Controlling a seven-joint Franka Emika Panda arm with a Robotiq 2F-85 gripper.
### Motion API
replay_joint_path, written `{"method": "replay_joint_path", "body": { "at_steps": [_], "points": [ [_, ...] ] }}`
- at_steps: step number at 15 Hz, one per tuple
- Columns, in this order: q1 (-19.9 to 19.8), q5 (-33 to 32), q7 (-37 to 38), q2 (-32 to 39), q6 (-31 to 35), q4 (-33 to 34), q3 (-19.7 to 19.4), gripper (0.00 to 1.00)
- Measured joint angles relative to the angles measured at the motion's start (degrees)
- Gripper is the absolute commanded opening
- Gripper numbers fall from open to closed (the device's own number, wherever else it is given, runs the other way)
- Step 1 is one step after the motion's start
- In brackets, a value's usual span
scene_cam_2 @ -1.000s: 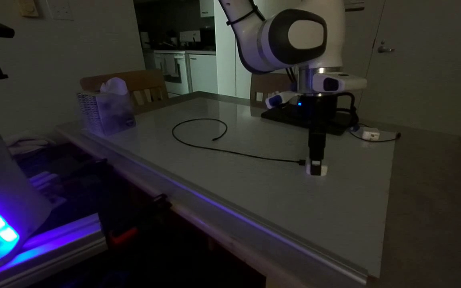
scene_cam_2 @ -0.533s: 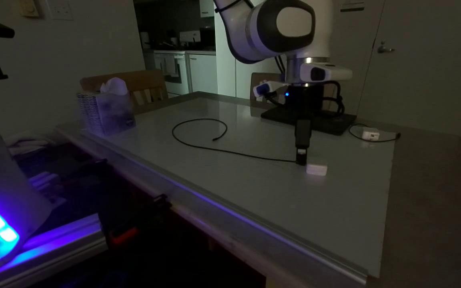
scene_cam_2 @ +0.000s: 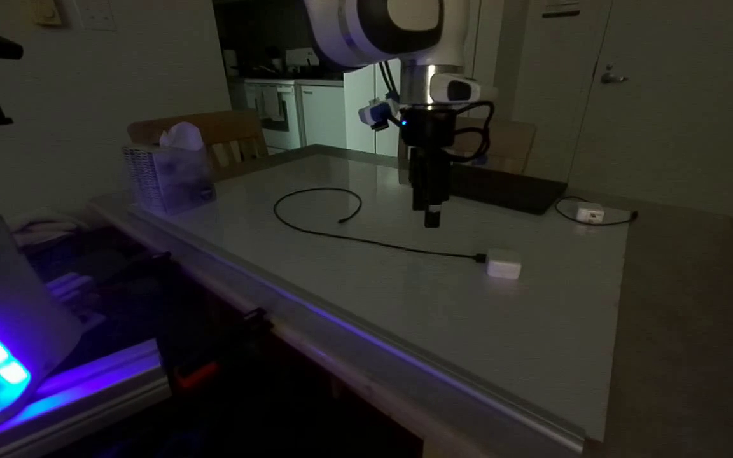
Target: Unwind the charging cable
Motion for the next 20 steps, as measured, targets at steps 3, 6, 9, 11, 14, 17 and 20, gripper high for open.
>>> {"method": "replay_joint_path", "body": {
  "at_steps": [3,6,9,11,14,17,20],
  "points": [
    [0.0,-0.1,-6.1,-1.2,0.0,-1.9,3.2,1.00],
    [0.9,-3.7,-7.9,-0.9,0.1,-2.8,4.6,1.00],
    [1.6,-4.9,-7.9,-0.2,0.1,-3.0,4.6,1.00],
    [1.6,-5.0,-8.0,-0.2,0.1,-3.0,4.6,1.00],
    [1.8,-5.2,-8.0,-0.1,0.0,-3.0,4.9,1.00],
    [4.0,-6.9,-7.1,0.1,0.1,-3.1,5.8,1.00],
    [8.0,-9.3,-4.7,0.4,-0.1,-3.4,7.1,1.00]
  ]
}}
